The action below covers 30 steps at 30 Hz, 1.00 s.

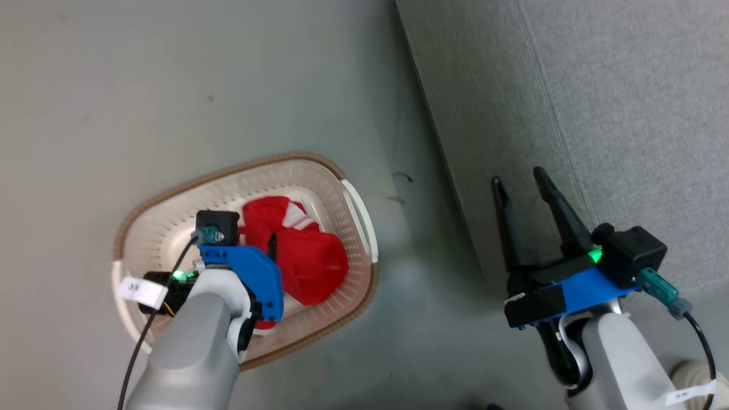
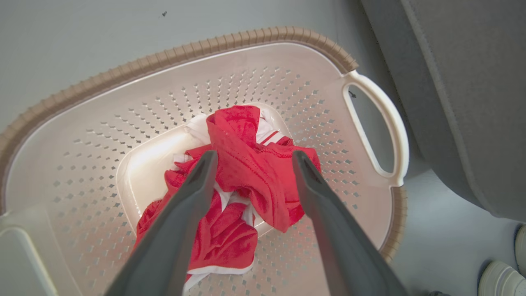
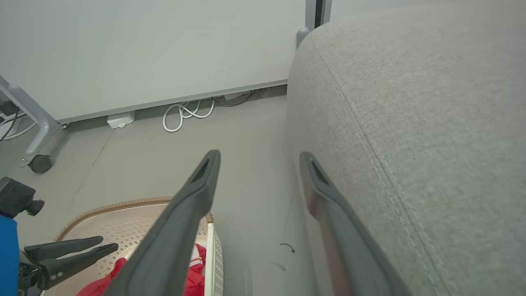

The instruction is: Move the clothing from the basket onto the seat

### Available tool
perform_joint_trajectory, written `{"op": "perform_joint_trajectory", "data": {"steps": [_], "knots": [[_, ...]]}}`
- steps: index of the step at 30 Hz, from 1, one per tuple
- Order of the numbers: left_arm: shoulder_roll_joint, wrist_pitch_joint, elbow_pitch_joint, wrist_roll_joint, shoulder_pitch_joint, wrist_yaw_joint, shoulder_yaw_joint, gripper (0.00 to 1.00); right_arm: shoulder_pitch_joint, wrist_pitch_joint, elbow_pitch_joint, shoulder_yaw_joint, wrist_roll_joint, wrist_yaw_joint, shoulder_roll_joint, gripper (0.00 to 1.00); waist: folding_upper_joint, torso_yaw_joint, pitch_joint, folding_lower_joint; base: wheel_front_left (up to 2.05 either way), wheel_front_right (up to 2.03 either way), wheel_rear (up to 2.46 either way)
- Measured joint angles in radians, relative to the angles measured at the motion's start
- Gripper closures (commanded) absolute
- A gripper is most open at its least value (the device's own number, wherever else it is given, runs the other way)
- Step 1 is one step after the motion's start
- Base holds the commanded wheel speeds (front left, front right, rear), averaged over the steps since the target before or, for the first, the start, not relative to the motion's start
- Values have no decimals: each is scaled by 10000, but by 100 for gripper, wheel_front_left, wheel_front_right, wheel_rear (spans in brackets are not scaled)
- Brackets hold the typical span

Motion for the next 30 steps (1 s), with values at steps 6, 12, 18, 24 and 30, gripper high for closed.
{"op": "perform_joint_trajectory", "data": {"steps": [6, 12, 18, 24, 30], "knots": [[75, 257, 953, -173, -684, 456, 238, 0, -389, -240, 403, 662, 794, 2, 2, 0, 0, -620, 967, 0, 0, 0, 0], [322, 441, 1532, -211, -1107, 830, 309, 0, -707, -314, 627, 1114, 1317, 8, 6, 0, 1, -1180, 1538, -1, 0, 0, 0], [554, 596, 2004, -90, -1399, 1555, 226, 0, -812, -326, 412, 1262, 1687, 8, 2, 0, 1, -1587, 1903, -1, 0, 0, 0], [583, 1051, 2349, 100, -1560, 1697, -61, 100, -812, -326, 362, 1434, 1894, 8, 4, 0, 0, -1809, 2029, -2, 0, 0, 0], [525, 999, 2416, 61, -1694, 1436, -180, 100, -828, -326, 418, 1434, 1941, 8, 4, 0, 1, -1757, 1888, -3, 0, 0, 0]]}}
